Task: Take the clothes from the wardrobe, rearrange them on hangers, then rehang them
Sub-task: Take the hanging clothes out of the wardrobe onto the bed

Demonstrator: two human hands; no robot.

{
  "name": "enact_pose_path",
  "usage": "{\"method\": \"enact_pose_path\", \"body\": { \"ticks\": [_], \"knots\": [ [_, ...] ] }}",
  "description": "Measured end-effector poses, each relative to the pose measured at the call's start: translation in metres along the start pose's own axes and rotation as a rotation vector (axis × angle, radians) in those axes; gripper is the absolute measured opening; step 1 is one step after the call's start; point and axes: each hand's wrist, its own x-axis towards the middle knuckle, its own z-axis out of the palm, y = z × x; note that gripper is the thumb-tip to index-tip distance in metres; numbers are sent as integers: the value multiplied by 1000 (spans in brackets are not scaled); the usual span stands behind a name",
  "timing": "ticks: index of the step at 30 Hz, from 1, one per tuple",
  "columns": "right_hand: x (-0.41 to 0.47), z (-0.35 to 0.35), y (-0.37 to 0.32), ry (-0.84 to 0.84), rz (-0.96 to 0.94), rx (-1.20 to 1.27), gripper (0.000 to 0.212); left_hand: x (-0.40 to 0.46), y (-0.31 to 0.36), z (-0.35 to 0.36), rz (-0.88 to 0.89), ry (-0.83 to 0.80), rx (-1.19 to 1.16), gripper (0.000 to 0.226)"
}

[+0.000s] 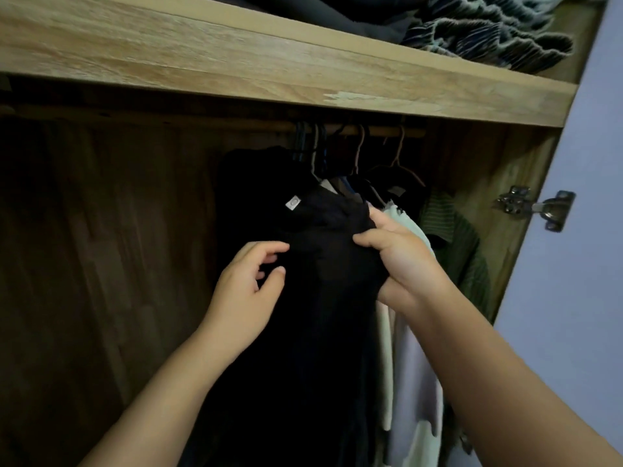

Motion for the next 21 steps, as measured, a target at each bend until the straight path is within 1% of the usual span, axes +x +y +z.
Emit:
{"method": "enact_pose_path", "body": {
  "ticks": [5,9,12,15,18,20,21],
  "knots": [
    [-74,-53,-22,-28,97,-187,46,-13,16,25,-63,41,118,25],
    [-145,-91,-47,-64,174,-263,46,-37,45,53,-79,51,242,34],
    [-196,-116,-65,-85,235,-306,44,-59,67,74,-57,70,307,42],
    [-249,-139,-82,-83,271,-350,44,-82,83,99,-11,-24,443,45],
    [-297,-157,-95,-41,285,-384,42,-103,90,118,86,-164,575,31],
    [-326,-168,-102,7,303,-419,43,-116,99,129,143,-269,489,20],
    [-340,-173,-106,46,309,-455,43,-121,104,135,145,-320,426,20]
  ]
}}
